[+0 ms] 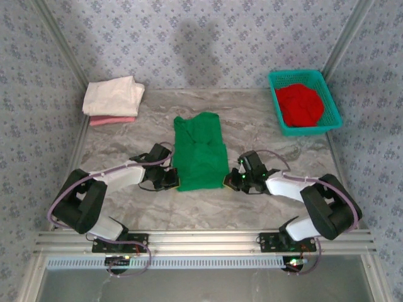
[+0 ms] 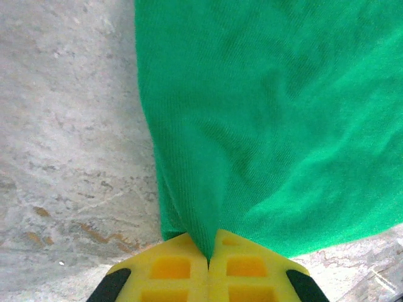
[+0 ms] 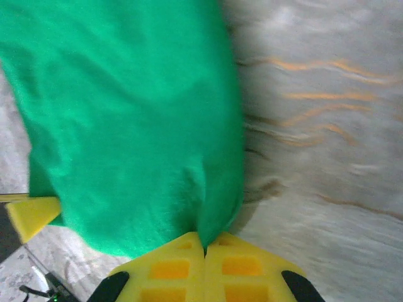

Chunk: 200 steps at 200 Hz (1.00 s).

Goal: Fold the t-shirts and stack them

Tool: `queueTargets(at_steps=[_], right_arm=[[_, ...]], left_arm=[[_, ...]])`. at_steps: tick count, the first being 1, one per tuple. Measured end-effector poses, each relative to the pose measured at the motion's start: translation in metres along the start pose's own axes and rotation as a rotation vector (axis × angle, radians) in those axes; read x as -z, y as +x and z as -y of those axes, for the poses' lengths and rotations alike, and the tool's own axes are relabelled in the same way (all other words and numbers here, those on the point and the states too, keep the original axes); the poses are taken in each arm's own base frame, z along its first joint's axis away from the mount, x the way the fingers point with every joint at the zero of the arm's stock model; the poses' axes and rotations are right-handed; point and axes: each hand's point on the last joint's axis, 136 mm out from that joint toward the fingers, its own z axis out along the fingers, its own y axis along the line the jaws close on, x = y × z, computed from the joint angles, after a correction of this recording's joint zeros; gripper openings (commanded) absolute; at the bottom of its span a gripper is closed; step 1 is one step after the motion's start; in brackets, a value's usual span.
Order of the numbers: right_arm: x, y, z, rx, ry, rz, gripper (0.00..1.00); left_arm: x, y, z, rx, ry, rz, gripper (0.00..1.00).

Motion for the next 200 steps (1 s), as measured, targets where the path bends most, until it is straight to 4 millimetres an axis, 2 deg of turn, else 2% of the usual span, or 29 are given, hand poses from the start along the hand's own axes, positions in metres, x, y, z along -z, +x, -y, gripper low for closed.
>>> queueTargets(at_steps=[30,61,81,105,124,142,171,200], right_arm=[[0.006,-0.007,-0.013,0.026,-0.020,0.026,0.00],[0.013,-0.004,-0.013,0.047,-0.023,0.040,0.00],[0.015,0.011,-0.005,0.071,-0.003,0.021,0.00],[0.024,0.037,-0.002,0.136,0.025,-0.005,0.00],[0.038,0.053,-0.012,0.202,-0.002,0.001,0.00],[0.050,0.060,-0.022,0.249,-0.031,0.025,0.00],[0.056,0.058,-0.023,0.271,-0.006,0.052,0.00],[0.065,0.033,-0.041,0.278,0.001,0.099,0.00]], left_arm=[[0.007,-0.001,0.001,-0.006,-0.004,0.023,0.00],[0.016,-0.002,0.003,-0.016,0.010,0.052,0.00],[0.015,0.007,-0.004,-0.020,0.001,0.050,0.00],[0.014,0.034,-0.013,-0.048,-0.023,0.008,0.00],[0.021,0.054,-0.010,-0.092,-0.017,-0.007,0.00],[0.033,0.061,0.001,-0.124,0.016,0.022,0.00],[0.054,0.050,0.013,-0.125,0.049,0.095,0.00],[0.080,0.012,0.031,-0.075,0.083,0.180,0.00]])
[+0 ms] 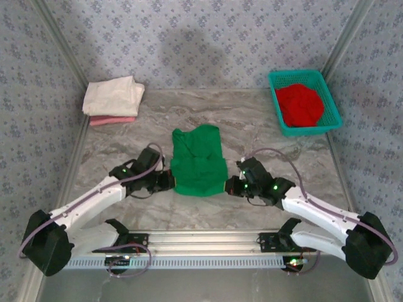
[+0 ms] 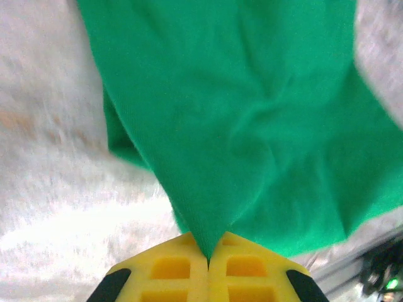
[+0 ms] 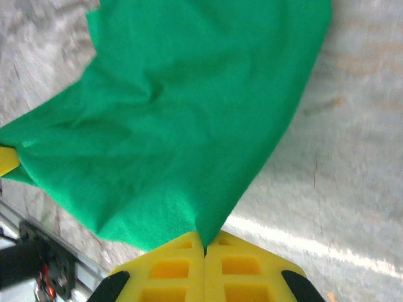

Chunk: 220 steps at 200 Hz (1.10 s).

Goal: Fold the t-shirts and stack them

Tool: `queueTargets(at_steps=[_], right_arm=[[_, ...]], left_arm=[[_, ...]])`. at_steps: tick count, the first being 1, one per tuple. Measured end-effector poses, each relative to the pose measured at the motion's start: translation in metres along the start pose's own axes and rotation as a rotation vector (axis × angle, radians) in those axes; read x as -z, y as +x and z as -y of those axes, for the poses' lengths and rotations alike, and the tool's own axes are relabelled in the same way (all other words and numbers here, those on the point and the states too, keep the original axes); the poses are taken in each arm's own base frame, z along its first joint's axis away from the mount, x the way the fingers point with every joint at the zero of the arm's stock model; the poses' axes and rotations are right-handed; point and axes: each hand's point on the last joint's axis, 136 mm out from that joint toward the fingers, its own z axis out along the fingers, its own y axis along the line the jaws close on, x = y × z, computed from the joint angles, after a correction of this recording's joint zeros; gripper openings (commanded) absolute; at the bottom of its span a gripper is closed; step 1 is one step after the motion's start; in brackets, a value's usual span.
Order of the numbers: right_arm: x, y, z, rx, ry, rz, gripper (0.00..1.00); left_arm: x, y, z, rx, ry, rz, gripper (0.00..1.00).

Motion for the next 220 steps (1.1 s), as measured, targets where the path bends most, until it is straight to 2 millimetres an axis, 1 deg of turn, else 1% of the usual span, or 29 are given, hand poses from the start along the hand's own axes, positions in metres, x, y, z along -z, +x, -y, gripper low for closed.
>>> queueTargets(at_steps=[39,57,63,71,91,93,96,99,109,129,132,139,141,146,149,150,153,155,156,160,170,178,181,182,185,192,206,216,220], right_arm=[[0.001,-0.085,-0.012,-0.008,0.022,0.115,0.00],[-0.001,-0.115,-0.022,0.009,0.019,0.133,0.00],[-0.002,-0.126,-0.028,0.017,0.011,0.138,0.00],[-0.005,-0.146,-0.035,0.026,0.006,0.153,0.00],[-0.015,-0.185,-0.044,0.037,0.006,0.166,0.00],[-0.018,-0.193,-0.045,0.039,0.005,0.169,0.00],[-0.018,-0.195,-0.045,0.040,0.006,0.169,0.00],[-0.019,-0.206,-0.049,0.046,0.000,0.183,0.00],[-0.026,-0.223,-0.049,0.039,0.009,0.185,0.00],[-0.042,-0.261,-0.049,0.034,0.014,0.205,0.00],[-0.044,-0.267,-0.049,0.034,0.012,0.210,0.03],[-0.050,-0.280,-0.047,0.028,0.016,0.220,0.05],[-0.054,-0.285,-0.045,0.025,0.017,0.220,0.07],[-0.058,-0.291,-0.043,0.019,0.019,0.220,0.11],[-0.063,-0.299,-0.041,0.015,0.018,0.222,0.18],[-0.065,-0.301,-0.040,0.013,0.020,0.222,0.18],[-0.066,-0.305,-0.040,0.012,0.019,0.226,0.26],[-0.070,-0.310,-0.039,0.011,0.018,0.227,0.29],[-0.071,-0.312,-0.038,0.010,0.017,0.229,0.32],[-0.077,-0.320,-0.036,-0.001,0.017,0.230,0.34],[-0.091,-0.339,-0.034,-0.021,0.005,0.225,0.33],[-0.102,-0.360,-0.037,-0.029,-0.025,0.239,0.39],[-0.104,-0.364,-0.038,-0.030,-0.034,0.240,0.42],[-0.108,-0.372,-0.039,-0.035,-0.048,0.245,0.44],[-0.109,-0.376,-0.041,-0.032,-0.054,0.250,0.45],[-0.114,-0.388,-0.044,-0.038,-0.085,0.259,0.47],[-0.115,-0.398,-0.049,-0.048,-0.121,0.257,0.49],[-0.111,-0.399,-0.052,-0.053,-0.133,0.250,0.55],[-0.108,-0.398,-0.053,-0.048,-0.136,0.250,0.57]], left_arm=[[0.016,-0.070,0.013,0.046,0.018,0.102,0.00],[0.020,-0.098,0.015,0.058,0.020,0.129,0.00],[0.019,-0.108,0.015,0.061,0.020,0.138,0.00],[0.017,-0.119,0.013,0.066,0.013,0.142,0.00],[0.008,-0.152,0.012,0.046,-0.014,0.143,0.00],[0.006,-0.157,0.013,0.044,-0.015,0.143,0.00],[0.005,-0.160,0.013,0.042,-0.016,0.144,0.00],[0.004,-0.164,0.013,0.037,-0.018,0.146,0.00],[-0.002,-0.179,0.013,0.026,-0.027,0.144,0.00],[-0.011,-0.219,0.016,0.002,-0.032,0.168,0.00],[-0.013,-0.225,0.016,-0.004,-0.033,0.174,0.02],[-0.014,-0.235,0.016,-0.011,-0.033,0.182,0.06],[-0.016,-0.242,0.015,-0.014,-0.034,0.189,0.07],[-0.018,-0.250,0.014,-0.016,-0.038,0.193,0.11],[-0.019,-0.256,0.012,-0.020,-0.042,0.196,0.13],[-0.020,-0.257,0.011,-0.023,-0.046,0.196,0.15],[-0.020,-0.264,0.011,-0.020,-0.047,0.200,0.20],[-0.021,-0.267,0.011,-0.024,-0.048,0.203,0.26],[-0.021,-0.269,0.010,-0.027,-0.050,0.205,0.29],[-0.023,-0.278,0.007,-0.029,-0.059,0.211,0.35],[-0.025,-0.301,0.002,-0.024,-0.079,0.220,0.36],[-0.026,-0.326,-0.002,-0.021,-0.088,0.247,0.39],[-0.026,-0.336,-0.004,-0.021,-0.092,0.262,0.41],[-0.025,-0.343,-0.006,-0.023,-0.097,0.270,0.41],[-0.025,-0.343,-0.006,-0.023,-0.097,0.270,0.43],[-0.022,-0.362,-0.014,-0.016,-0.113,0.298,0.46],[-0.015,-0.374,-0.028,0.006,-0.144,0.324,0.51],[-0.010,-0.371,-0.034,0.023,-0.156,0.319,0.59],[-0.009,-0.367,-0.037,0.032,-0.156,0.319,0.60]])
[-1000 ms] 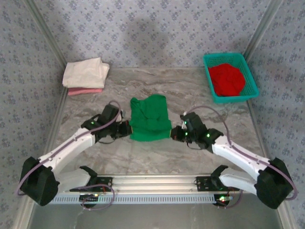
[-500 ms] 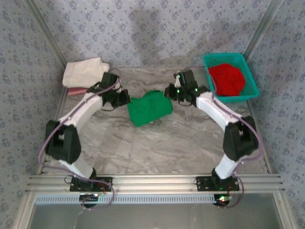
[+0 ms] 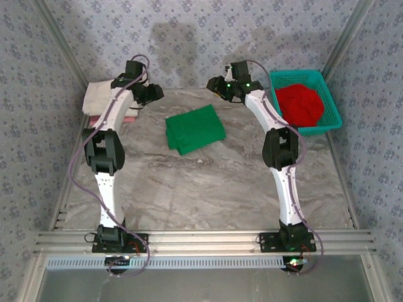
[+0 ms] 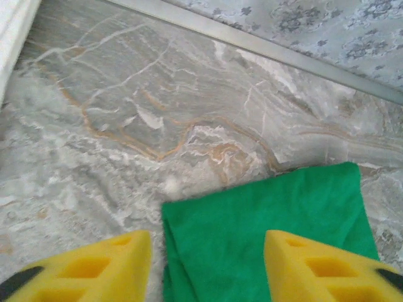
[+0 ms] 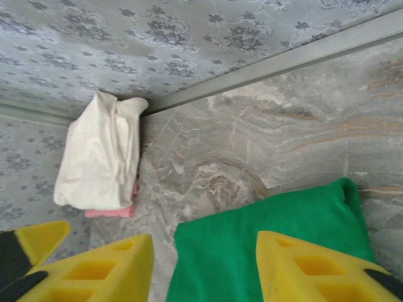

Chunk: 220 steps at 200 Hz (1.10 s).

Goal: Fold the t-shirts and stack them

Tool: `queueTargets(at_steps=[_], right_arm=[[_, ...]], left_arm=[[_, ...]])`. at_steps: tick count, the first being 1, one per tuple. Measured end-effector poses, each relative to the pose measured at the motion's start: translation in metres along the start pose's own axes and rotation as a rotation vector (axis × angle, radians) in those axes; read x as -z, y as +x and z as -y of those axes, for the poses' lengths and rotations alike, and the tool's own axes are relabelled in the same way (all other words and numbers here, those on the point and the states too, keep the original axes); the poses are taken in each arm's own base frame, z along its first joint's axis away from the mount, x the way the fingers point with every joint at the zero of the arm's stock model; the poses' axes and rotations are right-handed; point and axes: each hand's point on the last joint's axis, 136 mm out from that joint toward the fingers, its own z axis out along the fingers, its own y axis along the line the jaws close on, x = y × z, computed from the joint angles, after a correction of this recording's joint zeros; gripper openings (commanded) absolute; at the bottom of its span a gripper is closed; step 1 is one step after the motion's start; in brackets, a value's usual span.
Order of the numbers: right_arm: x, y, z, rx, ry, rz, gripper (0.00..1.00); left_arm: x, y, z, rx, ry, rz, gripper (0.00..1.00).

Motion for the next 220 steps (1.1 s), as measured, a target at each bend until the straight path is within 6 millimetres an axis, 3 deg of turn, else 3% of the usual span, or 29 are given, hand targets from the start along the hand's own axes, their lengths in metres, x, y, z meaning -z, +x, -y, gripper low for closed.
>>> queueTargets(at_steps=[22,32,44,61,84,114,147,179,220], right_arm=[[0.023,0.019,-0.006,0.006,0.009,-0.028,0.57],[0.040,0.037,-0.007,0.021,0.020,-0.051,0.58],[0.057,0.058,-0.006,0.040,0.034,-0.074,0.58],[0.071,0.086,0.004,0.068,0.066,-0.109,0.43],[0.061,0.104,0.025,0.102,0.106,-0.152,0.29],[0.024,0.129,0.061,0.131,0.164,-0.229,0.16],[-0.007,0.157,0.095,0.124,0.213,-0.296,0.10],[-0.015,0.155,0.104,0.123,0.209,-0.283,0.07],[-0.018,0.148,0.107,0.121,0.193,-0.245,0.06]], left_arm=[[0.014,0.046,-0.008,0.025,-0.009,-0.057,0.61],[0.022,0.078,-0.011,0.038,-0.009,-0.094,0.68],[0.028,0.112,-0.015,0.060,0.002,-0.121,0.69],[0.030,0.155,-0.017,0.083,0.024,-0.177,0.72],[0.014,0.181,-0.019,0.108,0.045,-0.221,0.76],[-0.013,0.184,-0.018,0.128,0.067,-0.227,0.84],[-0.043,0.184,-0.018,0.138,0.053,-0.241,0.89],[-0.055,0.177,-0.013,0.151,0.049,-0.241,0.89],[-0.072,0.167,0.007,0.138,0.071,-0.231,0.87]])
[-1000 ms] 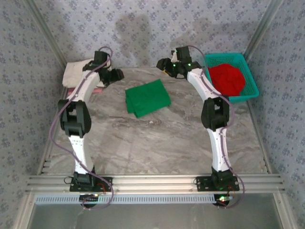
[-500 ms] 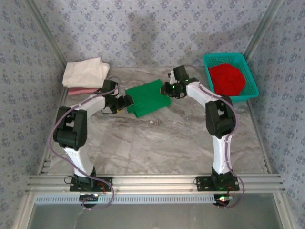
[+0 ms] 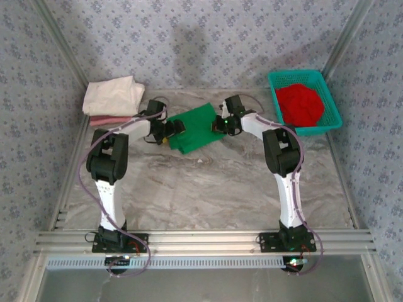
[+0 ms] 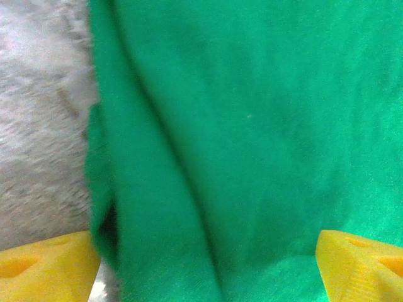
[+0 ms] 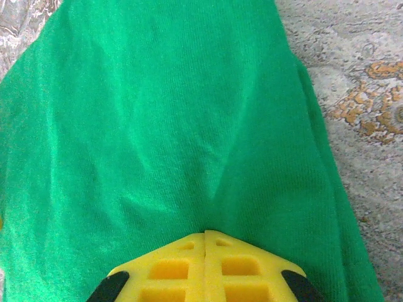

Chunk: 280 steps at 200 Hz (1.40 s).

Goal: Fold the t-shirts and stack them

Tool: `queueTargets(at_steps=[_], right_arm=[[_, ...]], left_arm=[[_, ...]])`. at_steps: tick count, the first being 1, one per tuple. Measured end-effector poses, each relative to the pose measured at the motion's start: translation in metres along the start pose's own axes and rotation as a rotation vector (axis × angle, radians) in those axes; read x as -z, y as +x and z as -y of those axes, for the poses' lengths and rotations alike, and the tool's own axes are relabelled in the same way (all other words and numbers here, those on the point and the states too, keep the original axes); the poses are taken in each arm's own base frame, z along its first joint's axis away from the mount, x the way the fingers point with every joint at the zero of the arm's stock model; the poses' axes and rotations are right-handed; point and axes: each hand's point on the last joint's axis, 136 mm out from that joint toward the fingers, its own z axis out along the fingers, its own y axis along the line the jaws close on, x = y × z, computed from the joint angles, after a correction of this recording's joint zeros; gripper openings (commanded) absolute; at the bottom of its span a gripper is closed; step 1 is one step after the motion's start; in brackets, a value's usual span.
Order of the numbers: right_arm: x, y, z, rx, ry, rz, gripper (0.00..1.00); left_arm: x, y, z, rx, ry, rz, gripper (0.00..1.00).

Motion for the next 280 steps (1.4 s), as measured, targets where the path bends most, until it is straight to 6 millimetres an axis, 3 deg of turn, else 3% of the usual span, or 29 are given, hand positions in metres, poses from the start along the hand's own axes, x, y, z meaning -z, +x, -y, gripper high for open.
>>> queueTargets(at_steps=[57,77,116,128,138,152,172,194,223,237,254,280], right_arm=[[-0.002,-0.002,-0.002,-0.022,-0.025,0.015,0.04],[-0.002,-0.004,-0.003,-0.032,-0.036,0.022,0.04],[-0.001,-0.002,-0.006,-0.073,-0.080,0.027,0.09],[0.001,-0.003,-0.011,-0.087,-0.104,0.031,0.16],[0.005,-0.004,-0.016,-0.096,-0.124,0.035,0.25],[0.016,-0.006,-0.026,-0.107,-0.153,0.043,0.35],[0.053,-0.016,-0.051,-0.084,-0.206,0.098,0.48],[0.120,-0.026,-0.085,-0.025,-0.265,0.214,0.54],[0.229,-0.038,-0.125,0.100,-0.335,0.459,0.56],[0.256,-0.033,-0.130,0.140,-0.345,0.541,0.56],[0.259,-0.019,-0.116,0.147,-0.315,0.577,0.56],[0.220,0.008,-0.074,0.088,-0.217,0.506,0.57]], left_arm=[[-0.015,-0.001,0.025,0.006,0.035,0.010,0.77],[-0.023,-0.002,0.030,0.028,0.045,0.013,0.61],[-0.037,-0.002,0.037,0.035,0.074,0.016,0.14],[-0.041,-0.002,0.043,0.036,0.093,0.015,0.00],[-0.044,-0.003,0.047,0.025,0.104,0.016,0.00],[-0.043,-0.007,0.049,0.009,0.110,0.023,0.00],[-0.040,-0.012,0.046,-0.011,0.097,0.027,0.00],[-0.033,-0.024,0.029,-0.050,0.043,0.038,0.00],[-0.005,-0.059,0.016,-0.168,-0.063,0.087,0.00],[0.011,-0.076,0.018,-0.259,-0.107,0.118,0.00],[0.029,-0.095,0.026,-0.385,-0.148,0.163,0.00],[0.055,-0.112,0.034,-0.557,-0.214,0.186,0.00]])
